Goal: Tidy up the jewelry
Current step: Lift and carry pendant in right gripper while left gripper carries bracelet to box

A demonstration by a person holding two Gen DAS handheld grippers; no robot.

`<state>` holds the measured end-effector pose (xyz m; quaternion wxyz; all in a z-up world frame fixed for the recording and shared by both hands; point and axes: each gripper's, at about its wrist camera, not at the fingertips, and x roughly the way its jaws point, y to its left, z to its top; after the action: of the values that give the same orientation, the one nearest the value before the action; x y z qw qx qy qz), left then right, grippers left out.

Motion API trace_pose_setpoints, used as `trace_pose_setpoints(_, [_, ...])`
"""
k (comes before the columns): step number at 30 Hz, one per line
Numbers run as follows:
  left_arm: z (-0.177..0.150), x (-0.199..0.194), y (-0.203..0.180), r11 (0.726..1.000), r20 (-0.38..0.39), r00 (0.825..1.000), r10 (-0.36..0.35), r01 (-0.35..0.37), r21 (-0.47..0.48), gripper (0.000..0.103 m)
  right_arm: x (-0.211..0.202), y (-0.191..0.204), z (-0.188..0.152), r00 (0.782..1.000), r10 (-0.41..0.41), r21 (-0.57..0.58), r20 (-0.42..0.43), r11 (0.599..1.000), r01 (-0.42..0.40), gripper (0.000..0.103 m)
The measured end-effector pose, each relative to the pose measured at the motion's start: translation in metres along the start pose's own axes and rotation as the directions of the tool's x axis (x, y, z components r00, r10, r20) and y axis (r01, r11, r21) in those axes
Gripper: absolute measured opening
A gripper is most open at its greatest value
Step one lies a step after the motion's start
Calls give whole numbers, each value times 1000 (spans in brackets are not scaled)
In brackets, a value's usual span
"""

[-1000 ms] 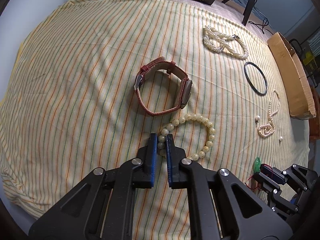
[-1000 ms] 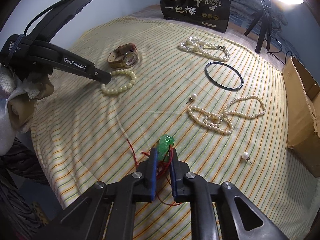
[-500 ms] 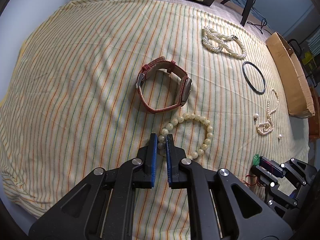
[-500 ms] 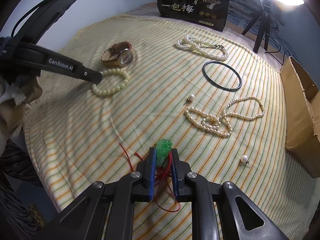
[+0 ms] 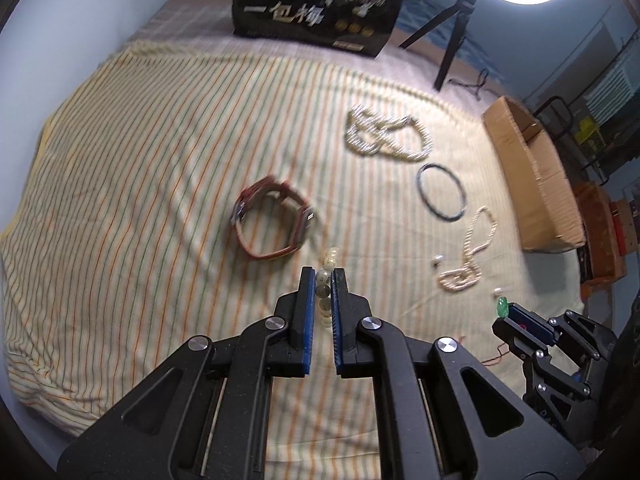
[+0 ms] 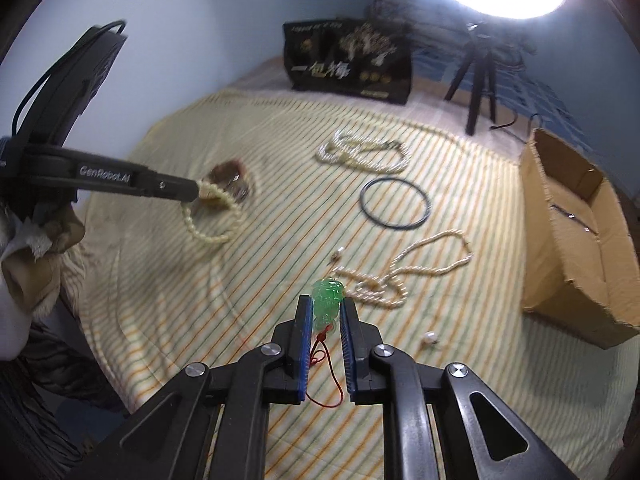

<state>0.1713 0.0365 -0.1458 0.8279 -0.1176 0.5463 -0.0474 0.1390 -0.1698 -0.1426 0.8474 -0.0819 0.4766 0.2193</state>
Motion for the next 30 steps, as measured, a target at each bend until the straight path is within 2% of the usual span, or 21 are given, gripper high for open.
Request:
trace_pose_setpoints(10, [19,-37,-38,997,98,993,-72,68,41,5,-39,-34,17,995,-39,63,92,997,34,12])
trace_pose_setpoints(23, [31,-56,-109,980,156,973,-173,153,129,5,-85,-91,33,970,-123,170,209,982,88,12])
trace_pose_setpoints(30, [39,-51,-150,966,152,963,-224,198,167,5,-101,-131,43,954,-183,229,236,965,129,12])
